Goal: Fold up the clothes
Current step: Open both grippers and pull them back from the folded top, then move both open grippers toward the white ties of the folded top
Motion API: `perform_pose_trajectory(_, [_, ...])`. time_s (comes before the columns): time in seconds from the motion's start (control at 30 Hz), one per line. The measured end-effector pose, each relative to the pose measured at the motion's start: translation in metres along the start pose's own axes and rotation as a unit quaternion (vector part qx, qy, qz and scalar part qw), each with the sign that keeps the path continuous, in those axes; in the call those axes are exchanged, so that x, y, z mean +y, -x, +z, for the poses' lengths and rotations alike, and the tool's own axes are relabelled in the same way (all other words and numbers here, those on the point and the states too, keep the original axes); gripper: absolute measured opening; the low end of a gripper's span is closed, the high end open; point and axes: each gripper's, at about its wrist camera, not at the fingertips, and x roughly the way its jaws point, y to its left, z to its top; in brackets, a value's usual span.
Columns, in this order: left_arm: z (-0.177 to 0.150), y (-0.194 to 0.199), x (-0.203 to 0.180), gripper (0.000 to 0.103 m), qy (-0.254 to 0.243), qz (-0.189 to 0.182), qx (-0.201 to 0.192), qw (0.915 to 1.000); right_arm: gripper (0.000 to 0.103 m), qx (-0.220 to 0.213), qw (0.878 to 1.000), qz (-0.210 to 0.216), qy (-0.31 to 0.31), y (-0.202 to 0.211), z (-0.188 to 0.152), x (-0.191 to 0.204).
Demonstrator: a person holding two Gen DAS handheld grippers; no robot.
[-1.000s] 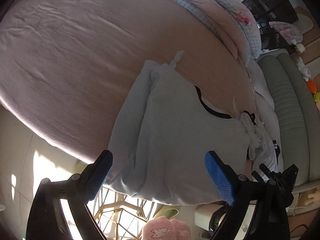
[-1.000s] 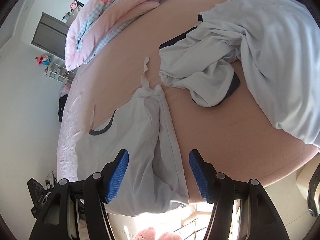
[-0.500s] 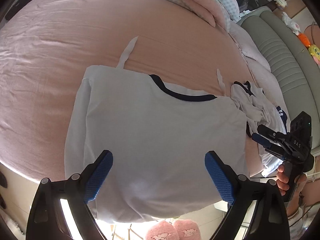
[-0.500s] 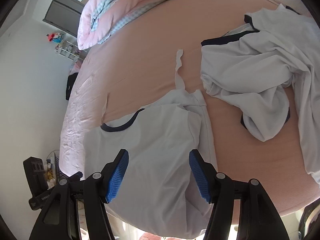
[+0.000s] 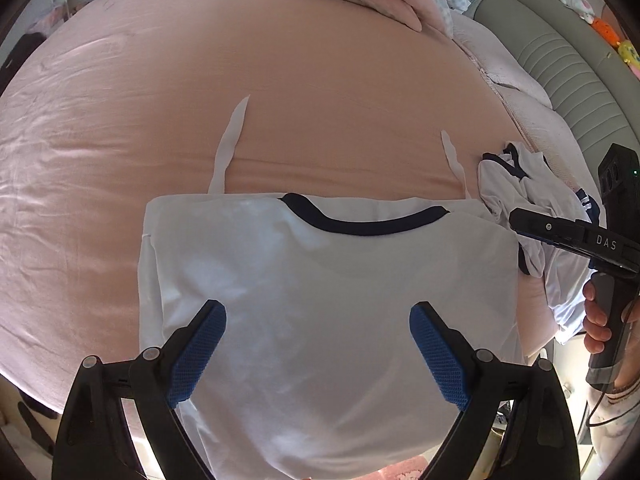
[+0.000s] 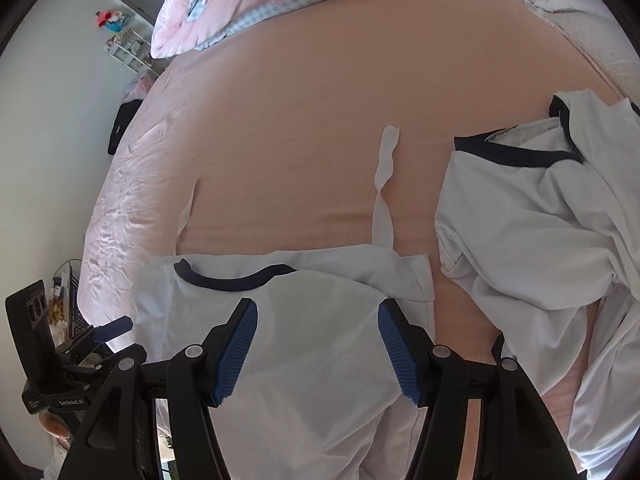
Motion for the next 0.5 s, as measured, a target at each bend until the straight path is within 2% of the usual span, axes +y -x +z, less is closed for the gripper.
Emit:
perform_pose_trajectory(0.13, [0.013,-0.011,0.007,0.094,-0.001,0.013,0.008,0.9999,0.063,0.019,1.000,-0.021,0.013,-0.015,0.017,0.003])
perform_pose_trajectory(0.27, [0.027,-0.020,0.015,0.094,0.013,-0.007,0.031,0.9994,0.063,0.033,0.998,-0.040,0.026,-0.030,0.032,0.006])
perform_pose_trajectory(0.37, [0.041,-0.024,0.022,0.094,0.019,-0.003,0.038,0.9991,0.063,0.045,0.997,-0.051,0.034,-0.040,0.043,0.008])
perform_pose_trajectory(0.5, [0.062,-0.028,0.029,0.094,0.010,0.013,0.041,0.9990,0.063,0.061,0.997,-0.041,0.016,-0.049,0.059,0.005])
